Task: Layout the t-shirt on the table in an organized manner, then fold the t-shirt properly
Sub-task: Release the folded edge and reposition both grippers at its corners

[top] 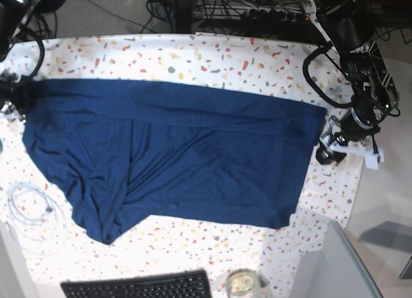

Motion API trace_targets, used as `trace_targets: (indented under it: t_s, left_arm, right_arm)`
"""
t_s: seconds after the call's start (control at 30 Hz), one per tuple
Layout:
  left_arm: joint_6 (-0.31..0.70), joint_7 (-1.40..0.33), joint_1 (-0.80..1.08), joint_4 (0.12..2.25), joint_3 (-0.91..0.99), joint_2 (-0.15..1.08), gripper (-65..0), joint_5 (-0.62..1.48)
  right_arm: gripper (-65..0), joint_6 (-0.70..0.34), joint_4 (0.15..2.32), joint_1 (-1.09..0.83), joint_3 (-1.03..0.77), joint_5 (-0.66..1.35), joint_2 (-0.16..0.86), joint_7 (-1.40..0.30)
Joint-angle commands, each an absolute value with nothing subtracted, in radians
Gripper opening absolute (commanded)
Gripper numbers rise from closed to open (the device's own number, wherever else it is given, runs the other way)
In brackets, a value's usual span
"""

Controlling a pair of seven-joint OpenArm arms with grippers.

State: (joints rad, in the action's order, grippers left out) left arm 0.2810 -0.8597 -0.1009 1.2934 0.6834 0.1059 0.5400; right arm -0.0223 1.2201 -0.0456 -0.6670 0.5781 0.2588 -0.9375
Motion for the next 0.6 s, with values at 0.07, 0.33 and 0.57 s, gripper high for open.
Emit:
trace_targets:
  t_s: [0.07,0.33,0.57]
  left_arm:
    - [0.286,-0.842,-0.116,1.360,0.774,0.125,-23.4,0.553]
    - [0.415,-0.843,0.096,1.596,0.820,0.113,-25.5,0.553]
    - [0.526,-0.842,0.226,1.578,0.757,0.088,-65.0,0.547]
  right_arm:
    - [-38.6,-0.022,1.351,-0.117,-0.673,0.596,0.274,-0.828]
    - [-38.6,-0.147,1.676,-0.348,-0.662,0.595,0.193,-0.699]
    - [-65.0,-0.286,1.655,-0.360,-0.633,0.591,0.162,-0.708]
